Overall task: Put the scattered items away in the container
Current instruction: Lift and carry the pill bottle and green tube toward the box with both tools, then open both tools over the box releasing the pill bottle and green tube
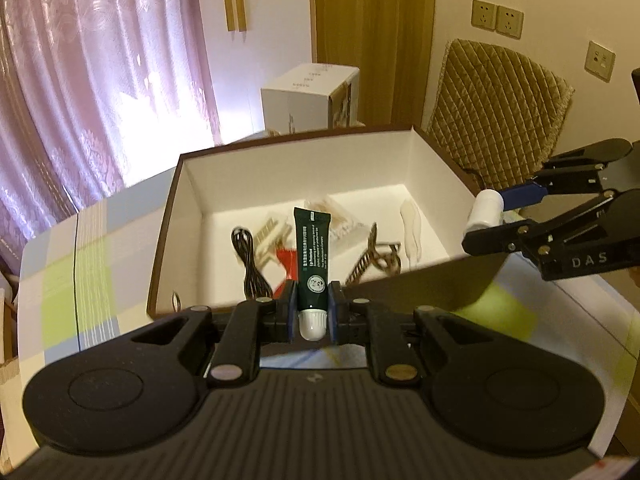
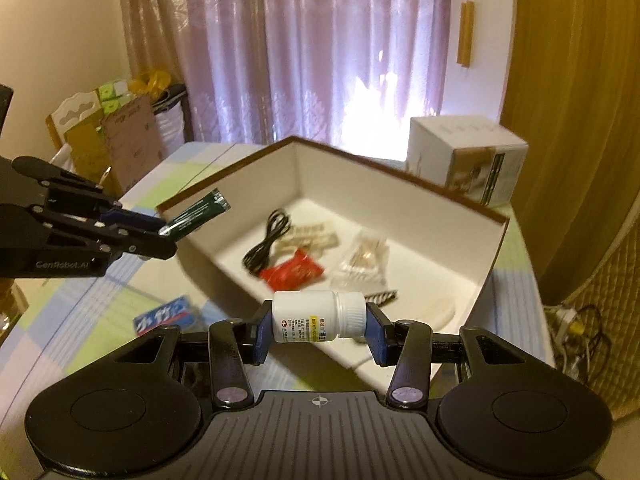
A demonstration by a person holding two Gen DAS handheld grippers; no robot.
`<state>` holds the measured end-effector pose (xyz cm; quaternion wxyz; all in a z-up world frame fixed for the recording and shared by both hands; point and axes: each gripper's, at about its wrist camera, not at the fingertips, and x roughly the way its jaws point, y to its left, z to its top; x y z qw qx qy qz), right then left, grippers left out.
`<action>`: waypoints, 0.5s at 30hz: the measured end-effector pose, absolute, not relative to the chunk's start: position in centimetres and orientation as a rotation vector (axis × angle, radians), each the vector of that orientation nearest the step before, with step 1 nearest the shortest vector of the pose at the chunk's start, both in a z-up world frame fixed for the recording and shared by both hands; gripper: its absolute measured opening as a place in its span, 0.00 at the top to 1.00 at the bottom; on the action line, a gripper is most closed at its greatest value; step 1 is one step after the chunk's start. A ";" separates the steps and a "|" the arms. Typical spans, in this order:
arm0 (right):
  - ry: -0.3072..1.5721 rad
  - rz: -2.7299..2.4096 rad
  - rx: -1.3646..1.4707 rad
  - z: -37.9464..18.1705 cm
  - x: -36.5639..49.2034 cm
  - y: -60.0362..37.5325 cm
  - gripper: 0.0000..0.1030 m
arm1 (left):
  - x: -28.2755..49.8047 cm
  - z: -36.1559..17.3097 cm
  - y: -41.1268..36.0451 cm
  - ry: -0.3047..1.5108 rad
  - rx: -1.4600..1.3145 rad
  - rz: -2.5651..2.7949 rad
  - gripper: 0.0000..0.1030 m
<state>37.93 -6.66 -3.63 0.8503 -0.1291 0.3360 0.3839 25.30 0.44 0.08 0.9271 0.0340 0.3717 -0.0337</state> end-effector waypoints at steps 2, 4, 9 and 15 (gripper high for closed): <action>0.710 0.797 -0.266 -3.6 39.3 -6.6 0.57 | 26.4 0.2 0.7 0.764 0.066 -0.069 0.89; 0.712 0.786 -0.270 -3.7 40.8 -6.3 0.57 | 27.7 0.1 0.9 0.771 0.059 -0.069 0.89; 0.741 0.764 -0.283 -4.5 44.6 -5.7 0.57 | 31.4 -0.6 1.5 0.810 0.029 -0.076 0.89; 0.800 0.749 -0.309 -6.5 49.2 -4.5 0.57 | 36.7 -2.2 1.5 0.870 0.022 -0.080 0.89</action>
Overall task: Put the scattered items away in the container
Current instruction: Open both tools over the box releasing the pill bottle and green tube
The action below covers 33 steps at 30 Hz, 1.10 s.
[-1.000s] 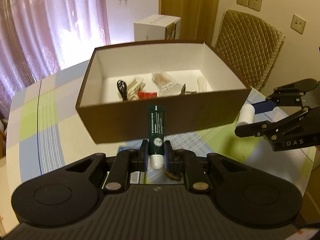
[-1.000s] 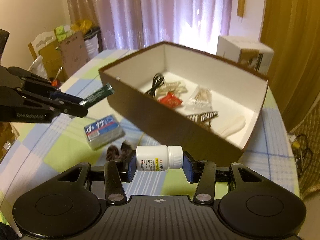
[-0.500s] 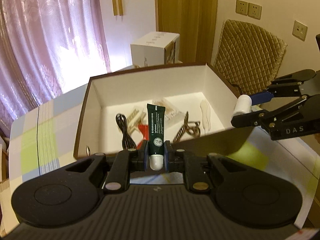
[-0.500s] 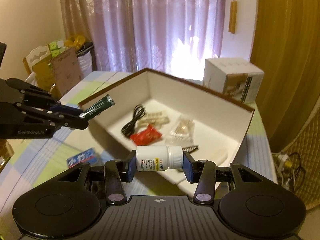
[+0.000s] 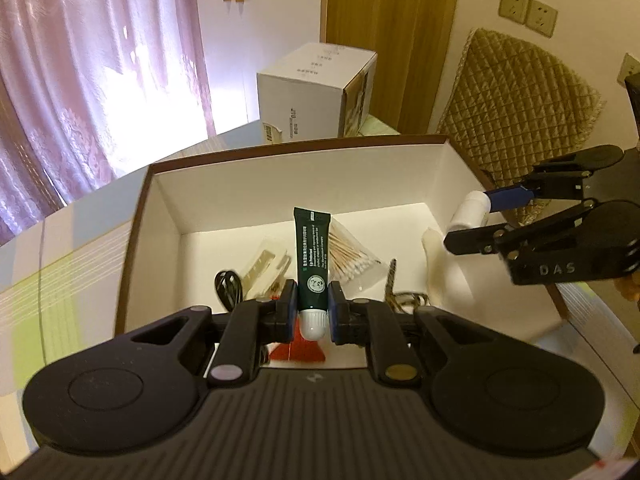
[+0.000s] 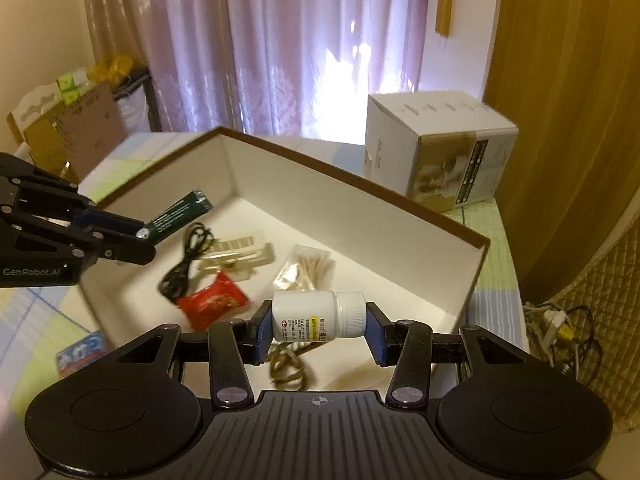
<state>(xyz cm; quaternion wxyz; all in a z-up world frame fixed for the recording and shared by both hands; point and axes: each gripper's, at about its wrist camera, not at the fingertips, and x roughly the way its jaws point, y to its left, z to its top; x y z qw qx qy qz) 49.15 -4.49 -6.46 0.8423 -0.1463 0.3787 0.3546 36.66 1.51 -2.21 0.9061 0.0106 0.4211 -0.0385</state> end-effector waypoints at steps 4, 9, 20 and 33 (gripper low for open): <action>0.835 0.750 -0.323 -7.6 51.7 -3.6 0.57 | 39.9 -4.1 1.3 0.922 0.030 -0.071 0.89; 0.875 0.748 -0.347 -8.9 54.2 -2.6 0.57 | 43.0 -6.0 1.4 0.973 0.024 -0.059 0.89; 0.927 0.736 -0.384 -10.6 57.4 -1.7 0.57 | 47.6 -9.1 1.7 1.064 -0.010 -0.041 0.89; 0.941 0.724 -0.407 -11.0 58.3 -1.6 0.57 | 48.2 -9.8 2.0 1.055 -0.013 -0.029 0.83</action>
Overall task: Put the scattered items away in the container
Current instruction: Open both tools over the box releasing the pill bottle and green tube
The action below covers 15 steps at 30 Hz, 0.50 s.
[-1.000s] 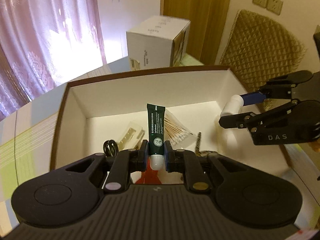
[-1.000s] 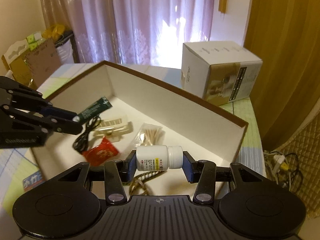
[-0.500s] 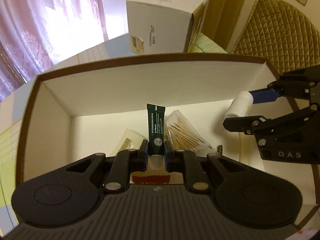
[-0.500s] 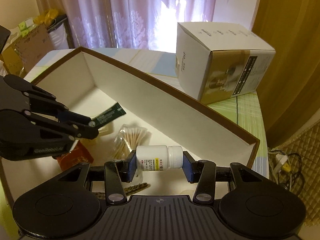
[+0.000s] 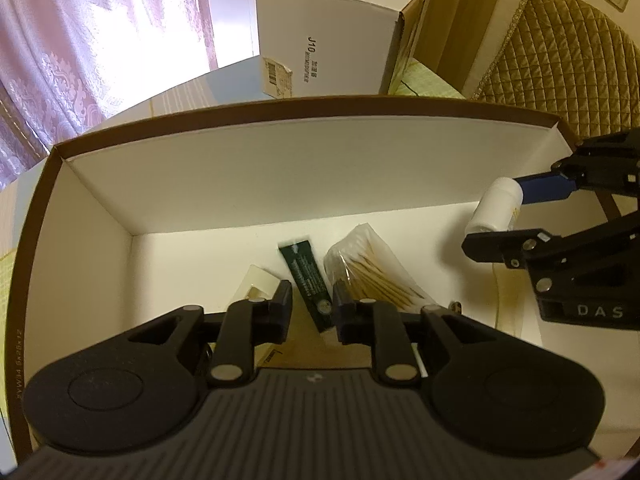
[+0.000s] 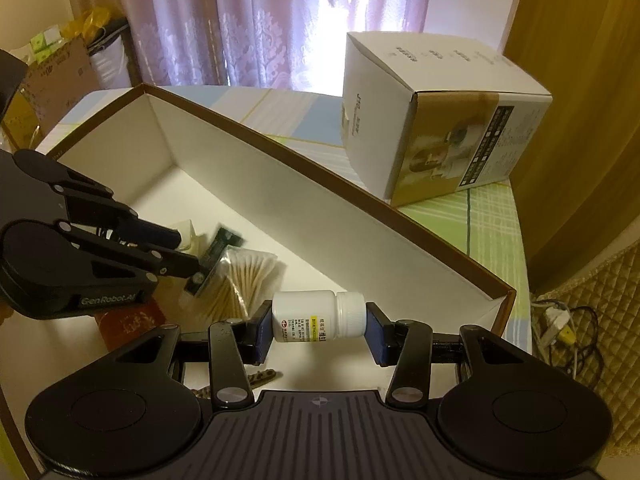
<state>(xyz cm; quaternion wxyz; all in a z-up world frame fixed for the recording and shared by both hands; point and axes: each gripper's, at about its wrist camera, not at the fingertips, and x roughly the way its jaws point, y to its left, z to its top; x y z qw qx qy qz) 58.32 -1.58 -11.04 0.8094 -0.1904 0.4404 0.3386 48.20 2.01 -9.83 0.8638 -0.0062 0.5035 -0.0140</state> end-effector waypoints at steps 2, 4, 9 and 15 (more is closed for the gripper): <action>0.946 0.720 -0.413 -11.2 58.3 -1.4 0.57 | 48.2 -9.6 2.1 1.051 -0.006 -0.026 0.82; 0.951 0.714 -0.419 -11.3 58.4 -1.2 0.57 | 48.2 -9.4 2.1 1.045 0.000 -0.021 0.80; 0.970 0.695 -0.419 -11.8 58.4 -1.0 0.57 | 47.8 -8.7 2.2 1.028 0.031 -0.009 0.72; 0.952 0.690 -0.388 -11.5 58.2 -1.1 0.48 | 47.2 -7.8 2.5 1.006 0.049 0.014 0.64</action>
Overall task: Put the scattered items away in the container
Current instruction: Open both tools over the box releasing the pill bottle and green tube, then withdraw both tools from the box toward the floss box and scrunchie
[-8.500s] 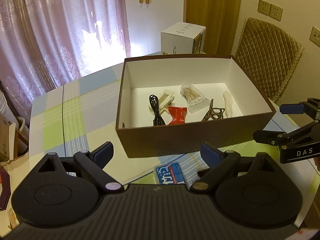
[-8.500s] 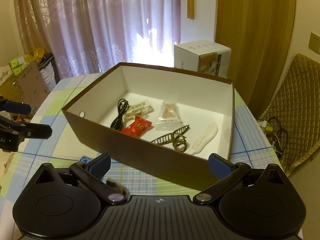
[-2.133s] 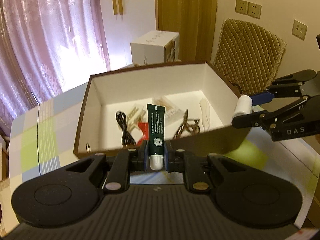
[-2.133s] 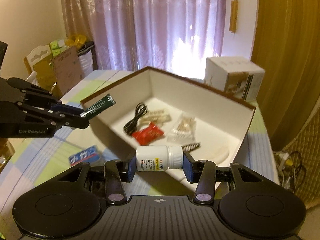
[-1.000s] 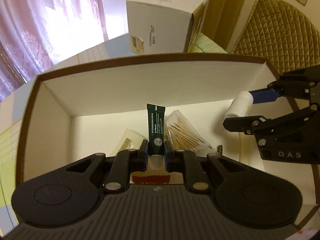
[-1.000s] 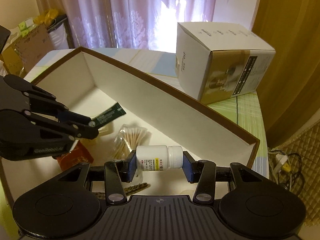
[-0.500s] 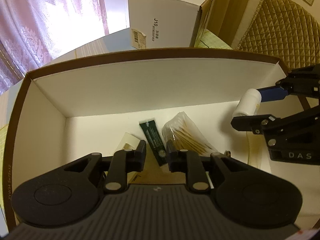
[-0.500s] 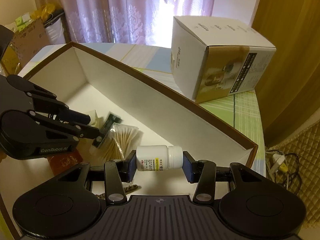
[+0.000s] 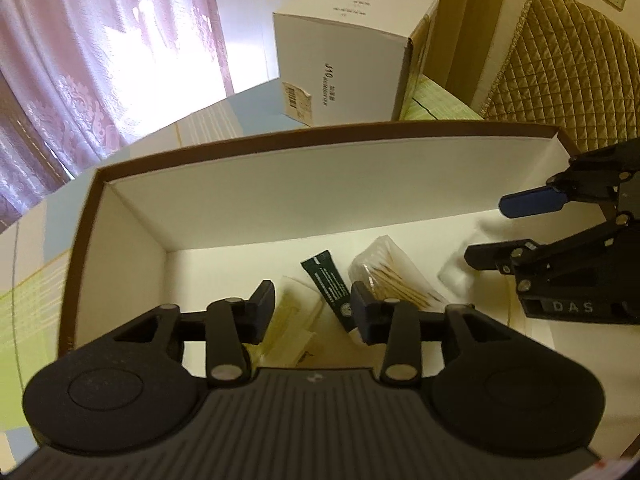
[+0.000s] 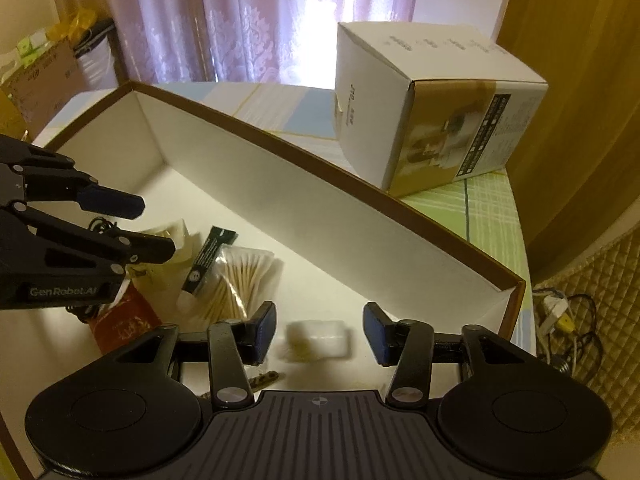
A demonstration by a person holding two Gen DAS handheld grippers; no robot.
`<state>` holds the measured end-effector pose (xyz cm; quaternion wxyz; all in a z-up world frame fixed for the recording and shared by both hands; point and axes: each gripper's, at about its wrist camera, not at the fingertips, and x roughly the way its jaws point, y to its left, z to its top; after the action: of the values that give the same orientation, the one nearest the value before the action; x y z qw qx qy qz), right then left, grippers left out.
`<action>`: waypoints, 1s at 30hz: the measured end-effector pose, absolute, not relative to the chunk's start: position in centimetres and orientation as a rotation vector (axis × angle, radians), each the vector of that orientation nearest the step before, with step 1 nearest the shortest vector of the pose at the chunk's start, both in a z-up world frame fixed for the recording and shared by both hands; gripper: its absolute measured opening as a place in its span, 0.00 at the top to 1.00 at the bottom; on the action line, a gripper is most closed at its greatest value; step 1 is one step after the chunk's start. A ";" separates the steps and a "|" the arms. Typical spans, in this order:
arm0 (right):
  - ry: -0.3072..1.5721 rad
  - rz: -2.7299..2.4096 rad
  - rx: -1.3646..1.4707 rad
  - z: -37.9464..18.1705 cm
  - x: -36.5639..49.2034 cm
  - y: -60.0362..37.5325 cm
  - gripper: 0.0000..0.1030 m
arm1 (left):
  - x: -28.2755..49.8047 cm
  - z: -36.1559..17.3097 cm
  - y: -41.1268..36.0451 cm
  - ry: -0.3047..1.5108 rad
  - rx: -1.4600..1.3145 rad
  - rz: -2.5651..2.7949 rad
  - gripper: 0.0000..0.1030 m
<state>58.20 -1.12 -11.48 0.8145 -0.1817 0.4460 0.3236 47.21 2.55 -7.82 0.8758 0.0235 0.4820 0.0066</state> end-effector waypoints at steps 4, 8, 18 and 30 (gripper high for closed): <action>0.911 0.717 -0.383 -10.8 57.1 -1.1 0.26 | 46.8 -7.2 2.8 0.988 0.067 0.035 0.53; 0.898 0.727 -0.366 -10.2 56.1 -1.6 0.14 | 46.2 -6.4 3.0 0.971 0.074 0.044 0.34; 0.862 0.746 -0.353 -9.1 52.9 -2.8 0.02 | 44.1 -4.9 2.9 0.943 0.076 0.052 0.18; 0.844 0.710 -0.313 -8.3 49.7 -3.7 0.02 | 40.4 -2.6 2.8 0.912 0.063 0.060 0.16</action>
<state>49.69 -3.66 -8.25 0.8401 -0.1479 0.3992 0.3361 40.41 2.77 -2.58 0.8969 0.0302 0.4402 0.0290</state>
